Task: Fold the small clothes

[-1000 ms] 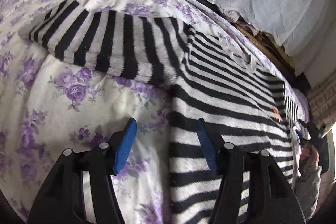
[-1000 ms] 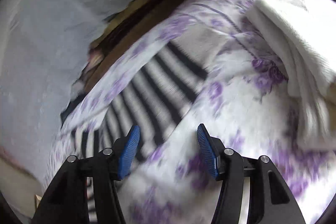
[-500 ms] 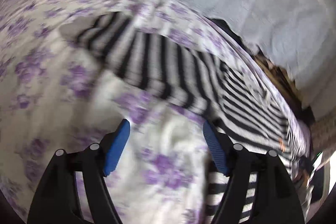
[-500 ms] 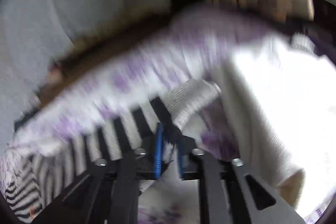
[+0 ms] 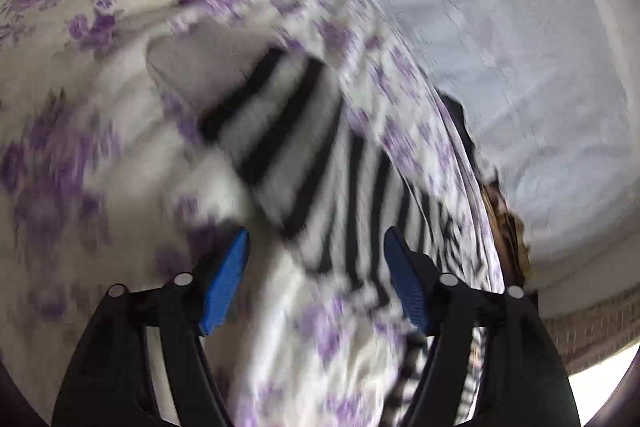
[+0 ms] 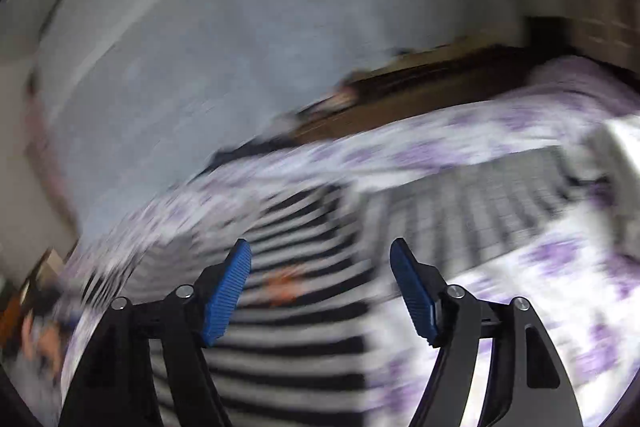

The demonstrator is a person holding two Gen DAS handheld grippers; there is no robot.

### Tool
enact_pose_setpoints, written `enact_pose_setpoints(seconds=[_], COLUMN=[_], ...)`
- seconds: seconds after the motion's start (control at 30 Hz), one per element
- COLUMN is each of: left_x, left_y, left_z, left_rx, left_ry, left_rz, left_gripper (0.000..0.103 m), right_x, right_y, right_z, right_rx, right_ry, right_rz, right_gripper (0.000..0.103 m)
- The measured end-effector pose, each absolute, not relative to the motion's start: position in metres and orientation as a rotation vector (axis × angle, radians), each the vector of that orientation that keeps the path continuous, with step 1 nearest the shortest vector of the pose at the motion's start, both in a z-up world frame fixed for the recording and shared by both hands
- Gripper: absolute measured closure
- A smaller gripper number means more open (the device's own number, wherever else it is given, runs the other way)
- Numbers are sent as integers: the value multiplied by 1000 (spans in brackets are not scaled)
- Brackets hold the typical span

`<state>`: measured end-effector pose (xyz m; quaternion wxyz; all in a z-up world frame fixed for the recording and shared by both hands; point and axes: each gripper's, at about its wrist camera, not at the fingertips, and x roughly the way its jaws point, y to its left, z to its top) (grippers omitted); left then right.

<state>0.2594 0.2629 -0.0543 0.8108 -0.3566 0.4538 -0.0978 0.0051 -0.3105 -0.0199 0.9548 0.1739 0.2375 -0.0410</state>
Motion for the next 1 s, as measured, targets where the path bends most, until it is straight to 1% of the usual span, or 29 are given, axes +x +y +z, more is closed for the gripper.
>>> enact_pose_setpoints(seconds=[0.03, 0.07, 0.1, 0.13, 0.17, 0.23, 0.3, 0.37, 0.4, 0.43, 0.47, 0.5, 0.57, 0.6, 0.7, 0.77, 0.87, 0.9, 0.97, 1.0], left_x=[266, 271, 275, 278, 279, 274, 260, 248, 245, 246, 250, 250, 244, 238, 209, 195, 196, 201, 204, 204], left_y=[267, 271, 276, 280, 284, 291, 292, 289, 285, 283, 281, 284, 293, 298, 302, 292, 239, 202, 154, 121], left_z=[-56, -57, -59, -59, -58, -48, -29, -17, -20, -25, -36, -48, -54, -48, -18, -1, 19, 22, 21, 17], left_rx=[-787, -801, -824, -831, -831, -821, -740, -663, -603, -547, -475, -454, -517, -546, -573, -558, -474, -404, -320, -264], left_ry=[955, 948, 930, 916, 904, 851, 790, 751, 774, 803, 843, 864, 841, 830, 738, 707, 750, 793, 833, 861], left_rz=[-201, -197, -172, -152, -153, -168, -155, -128, -38, 52, 165, 217, 191, 205, 198, 170, 21, -59, -150, -218], left_gripper=[38, 42, 59, 83, 91, 94, 94, 91, 80, 61, 54, 52, 53, 56, 56, 54, 48, 46, 38, 31], right_x=[14, 21, 28, 34, 38, 33, 23, 23, 28, 22, 21, 20, 21, 22, 20, 21, 39, 52, 82, 96], right_y=[-294, -283, -275, -275, -280, -291, -306, -315, -318, -319, -317, -315, -312, -312, -311, -309, -300, -297, -298, -300], right_z=[-27, -34, -41, -45, -49, -54, -62, -79, -82, -83, -84, -82, -80, -80, -75, -61, -37, -32, -27, -31], right_rx=[316, 280, 245, 240, 265, 338, 428, 505, 528, 541, 540, 531, 510, 505, 499, 475, 399, 381, 383, 397], right_ry=[511, 531, 558, 588, 612, 616, 629, 666, 684, 692, 690, 689, 693, 693, 677, 653, 656, 679, 717, 731], right_rz=[-36, -9, -1, 1, 10, 4, -13, -21, -20, -16, -14, -11, -13, -14, -20, -19, -23, -24, -27, -43], right_gripper=[27, 27, 27, 27, 27, 20, 19, 19, 19, 19, 19, 17, 15, 15, 15, 15, 15, 16, 16, 16])
